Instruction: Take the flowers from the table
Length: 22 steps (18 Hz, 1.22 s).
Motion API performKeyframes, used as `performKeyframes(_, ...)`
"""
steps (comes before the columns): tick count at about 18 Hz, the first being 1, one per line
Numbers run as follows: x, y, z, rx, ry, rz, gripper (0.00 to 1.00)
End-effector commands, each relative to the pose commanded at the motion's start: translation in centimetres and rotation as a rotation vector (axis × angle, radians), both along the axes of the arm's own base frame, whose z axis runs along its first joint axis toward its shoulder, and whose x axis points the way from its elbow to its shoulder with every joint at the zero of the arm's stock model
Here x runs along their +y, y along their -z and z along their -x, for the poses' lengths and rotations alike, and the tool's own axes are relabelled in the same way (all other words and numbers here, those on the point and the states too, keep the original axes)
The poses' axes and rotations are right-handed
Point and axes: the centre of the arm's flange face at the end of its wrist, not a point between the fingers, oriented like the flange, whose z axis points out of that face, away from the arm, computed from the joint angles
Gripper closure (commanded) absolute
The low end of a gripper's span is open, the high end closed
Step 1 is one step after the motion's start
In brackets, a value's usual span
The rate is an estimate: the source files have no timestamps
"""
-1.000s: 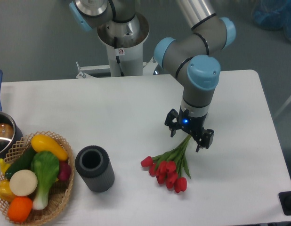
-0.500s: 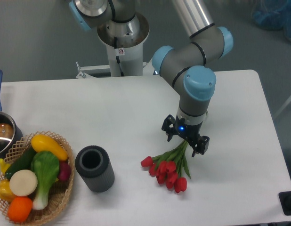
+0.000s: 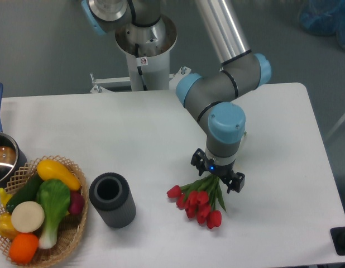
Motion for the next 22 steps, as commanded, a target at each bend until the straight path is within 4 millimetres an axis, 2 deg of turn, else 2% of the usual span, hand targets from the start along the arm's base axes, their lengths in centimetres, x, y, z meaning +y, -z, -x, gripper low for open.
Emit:
performKeyframes(1, 0.3, 0.1, -0.4, 0.006, 0.007, 0.013, 0.0)
performKeyframes(2, 0.4, 0.2, -0.4, 0.007, -0.001, 0.017, 0.05)
performKeyframes(4, 0.4, 0.0, -0.3, 0.008, -0.016, 0.013, 0.25)
performKeyframes(5, 0.4, 0.3, -0.3, 0.005, -0.022, 0.015, 0.39)
performKeyframes(8, 0.8, 0.4, -0.3, 0.01, -0.037, 0.007, 0.67)
performKeyframes(10, 0.8, 0.2, -0.4, 0.017, -0.045, 0.0, 0.76)
performKeyframes(13, 0.8, -0.4, -0.6, 0.026, -0.121, -0.013, 0.98)
performKeyframes(14, 1.0, -0.6, -0.7, 0.029, -0.138, -0.017, 1.0)
performKeyframes(17, 1.0, -3.3, -1.1, 0.059, -0.139, -0.044, 1.0)
performKeyframes(19, 0.4, -5.6, -1.0, 0.081, -0.146, -0.063, 1.0)
performKeyframes(22, -0.9, -7.3, -0.2, 0.091, -0.171, -0.079, 0.99)
